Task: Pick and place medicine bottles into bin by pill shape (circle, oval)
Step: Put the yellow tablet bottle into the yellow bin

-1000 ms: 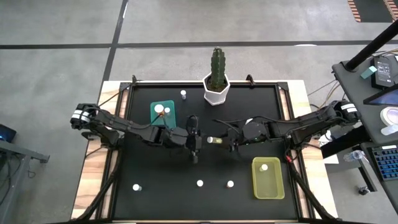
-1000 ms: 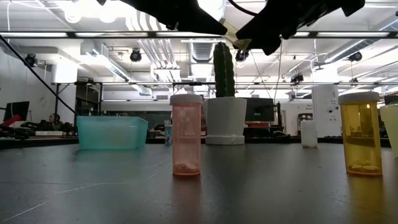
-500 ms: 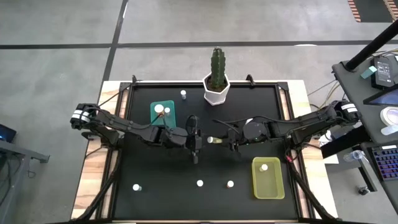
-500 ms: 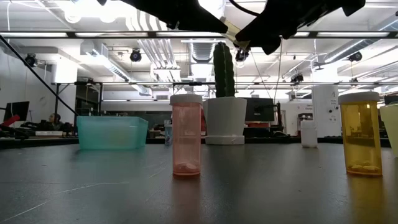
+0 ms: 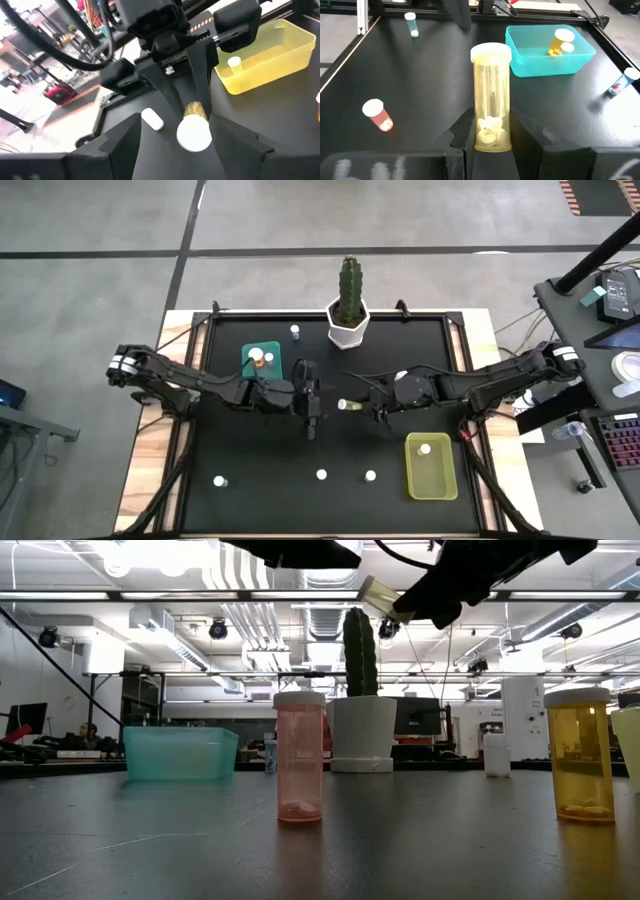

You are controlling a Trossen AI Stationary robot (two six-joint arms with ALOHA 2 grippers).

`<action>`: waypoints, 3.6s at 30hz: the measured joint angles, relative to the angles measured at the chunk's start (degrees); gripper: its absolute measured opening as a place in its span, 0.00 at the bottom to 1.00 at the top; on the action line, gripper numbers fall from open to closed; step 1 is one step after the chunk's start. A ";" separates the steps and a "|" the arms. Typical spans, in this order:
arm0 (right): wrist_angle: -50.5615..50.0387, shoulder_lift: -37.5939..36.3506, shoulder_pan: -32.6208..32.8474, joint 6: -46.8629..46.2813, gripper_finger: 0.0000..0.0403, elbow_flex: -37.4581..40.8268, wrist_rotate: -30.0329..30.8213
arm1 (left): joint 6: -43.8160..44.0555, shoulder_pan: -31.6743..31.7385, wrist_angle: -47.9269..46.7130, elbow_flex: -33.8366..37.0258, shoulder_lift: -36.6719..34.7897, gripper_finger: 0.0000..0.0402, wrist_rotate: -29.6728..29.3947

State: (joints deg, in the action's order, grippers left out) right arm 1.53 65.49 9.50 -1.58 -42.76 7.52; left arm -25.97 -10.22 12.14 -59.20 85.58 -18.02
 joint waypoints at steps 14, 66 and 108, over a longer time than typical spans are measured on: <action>16.68 -8.50 0.39 -1.08 0.25 13.29 1.51 | 0.04 -0.02 7.00 6.78 -5.05 0.56 1.32; 57.71 5.16 0.37 11.69 0.25 16.48 1.65 | 17.72 4.28 59.47 7.72 17.72 0.32 13.29; 4.79 -1.95 0.33 3.12 0.60 -2.69 7.56 | 16.14 4.26 25.78 9.80 7.16 0.19 5.40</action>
State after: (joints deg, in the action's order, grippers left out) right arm 6.32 63.55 9.82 1.53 -45.46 15.08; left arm -9.82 -5.96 37.92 -49.41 92.74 -12.62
